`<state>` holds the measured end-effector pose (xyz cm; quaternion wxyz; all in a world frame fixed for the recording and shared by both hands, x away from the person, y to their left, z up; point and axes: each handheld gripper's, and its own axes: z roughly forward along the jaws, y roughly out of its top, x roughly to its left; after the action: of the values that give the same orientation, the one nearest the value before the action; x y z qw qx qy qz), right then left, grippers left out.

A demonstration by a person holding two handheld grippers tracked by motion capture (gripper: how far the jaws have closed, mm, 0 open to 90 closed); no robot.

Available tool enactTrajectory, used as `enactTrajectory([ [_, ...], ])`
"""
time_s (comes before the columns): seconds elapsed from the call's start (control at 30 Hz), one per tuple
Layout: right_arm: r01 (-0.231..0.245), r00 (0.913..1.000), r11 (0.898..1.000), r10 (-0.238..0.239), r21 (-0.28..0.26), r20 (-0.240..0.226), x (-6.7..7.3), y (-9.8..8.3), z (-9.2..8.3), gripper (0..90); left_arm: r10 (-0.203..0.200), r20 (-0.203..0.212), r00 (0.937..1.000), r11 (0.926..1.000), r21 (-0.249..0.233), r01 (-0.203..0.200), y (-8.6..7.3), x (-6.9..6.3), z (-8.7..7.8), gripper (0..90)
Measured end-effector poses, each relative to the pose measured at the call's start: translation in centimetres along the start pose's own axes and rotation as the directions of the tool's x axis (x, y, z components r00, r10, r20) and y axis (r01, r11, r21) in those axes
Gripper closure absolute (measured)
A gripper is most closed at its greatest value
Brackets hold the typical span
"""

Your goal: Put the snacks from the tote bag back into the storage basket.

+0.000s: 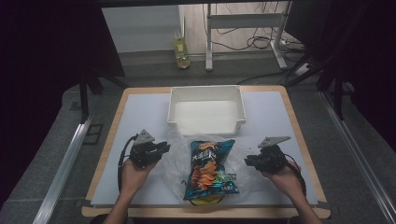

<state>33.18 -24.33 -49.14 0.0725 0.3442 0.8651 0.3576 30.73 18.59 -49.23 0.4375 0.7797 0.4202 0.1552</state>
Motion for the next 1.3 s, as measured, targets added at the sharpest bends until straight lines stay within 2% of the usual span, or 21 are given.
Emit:
enactTrajectory([
  [0.1,0.006,1.0000,1.000,-0.006,0.003,-0.001,0.2,0.1,-0.1,71.2,-0.005,0.009,0.9999,1.0000,-0.006,0.005,-0.5,-0.3,-0.4,70.3],
  [0.37,0.003,1.0000,1.000,-0.003,-0.005,0.000,0.6,0.0,-0.5,59.1,0.004,-0.010,0.9999,0.9998,0.019,-0.004,-2.2,-1.1,-1.6,61.1],
  [0.43,0.002,1.0000,1.000,-0.002,-0.010,0.000,0.7,0.1,-0.8,56.1,-0.014,-0.012,0.9998,0.9998,0.013,0.015,-2.7,-1.2,-1.9,57.7],
  [0.6,0.026,0.9996,0.999,-0.026,-0.036,-0.009,1.5,0.6,-1.3,47.7,-0.030,-0.017,0.9994,0.9991,0.027,0.031,-4.0,-1.5,-2.7,48.9],
  [0.8,0.030,0.9991,0.998,-0.031,-0.047,-0.029,2.3,1.0,-1.4,45.0,-0.026,-0.025,0.9993,0.9990,0.037,0.027,-4.9,-1.9,-3.2,39.7],
  [0.93,0.051,0.9978,0.997,-0.053,-0.065,-0.039,2.9,1.3,-1.6,44.2,-0.028,-0.039,0.9988,0.9992,0.028,0.029,-5.3,-2.0,-3.6,35.7],
  [0.97,0.060,0.9972,0.996,-0.063,-0.073,-0.040,3.2,1.4,-1.7,44.2,-0.029,-0.040,0.9988,0.9992,0.027,0.030,-5.3,-2.0,-3.6,32.1],
  [1.13,0.045,0.9965,0.996,-0.050,-0.082,-0.066,3.5,1.7,-1.8,43.0,-0.045,-0.024,0.9987,0.9989,0.013,0.045,-5.4,-1.8,-3.6,26.4],
  [1.3,0.031,0.9938,0.994,-0.042,-0.103,-0.103,3.9,2.1,-1.9,42.1,-0.034,-0.018,0.9993,0.9991,0.023,0.035,-5.4,-2.0,-3.3,21.8],
])
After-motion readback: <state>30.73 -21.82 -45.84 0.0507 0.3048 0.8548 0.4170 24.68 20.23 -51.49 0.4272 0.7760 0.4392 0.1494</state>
